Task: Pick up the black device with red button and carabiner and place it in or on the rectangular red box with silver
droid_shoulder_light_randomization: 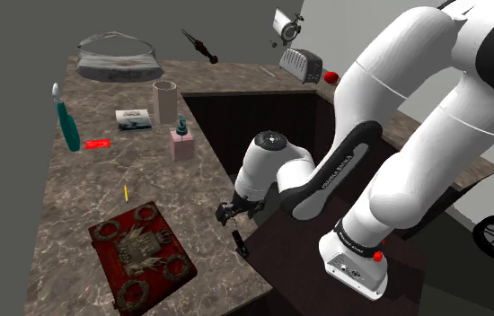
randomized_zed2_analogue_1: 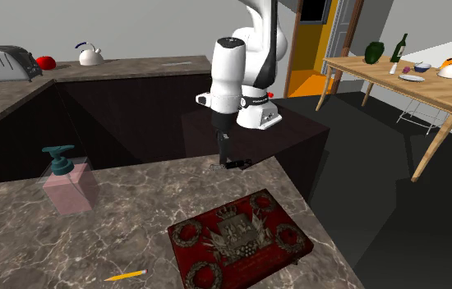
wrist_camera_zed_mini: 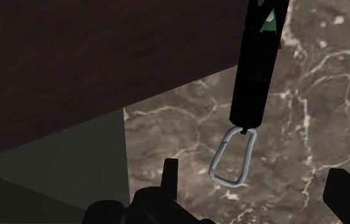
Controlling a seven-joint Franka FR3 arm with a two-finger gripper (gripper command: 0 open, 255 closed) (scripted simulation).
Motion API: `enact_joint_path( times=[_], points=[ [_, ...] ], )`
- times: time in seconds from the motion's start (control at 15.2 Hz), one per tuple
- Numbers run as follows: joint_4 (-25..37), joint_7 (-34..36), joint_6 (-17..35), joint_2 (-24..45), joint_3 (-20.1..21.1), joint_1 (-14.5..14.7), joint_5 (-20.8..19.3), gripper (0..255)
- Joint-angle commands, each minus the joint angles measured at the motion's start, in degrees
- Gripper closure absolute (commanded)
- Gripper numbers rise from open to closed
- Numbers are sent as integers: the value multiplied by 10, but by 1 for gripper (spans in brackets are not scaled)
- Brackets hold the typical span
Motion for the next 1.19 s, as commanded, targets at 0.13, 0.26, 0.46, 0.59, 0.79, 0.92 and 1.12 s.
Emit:
enact_joint_path(
  times=[0.13,0.26,0.46,0.59,0.79,0.92,1.12],
  points=[
    [17,252,34,64,-15,-38,-270,0],
    [36,333,38,97,-60,-15,-376,0],
    [60,415,44,134,-121,28,-477,0],
    [60,415,44,134,-121,28,-477,0],
    [60,415,44,134,-121,28,-477,0],
    [60,415,44,134,-121,28,-477,0],
    [60,415,44,134,-121,28,-478,255]
  ],
)
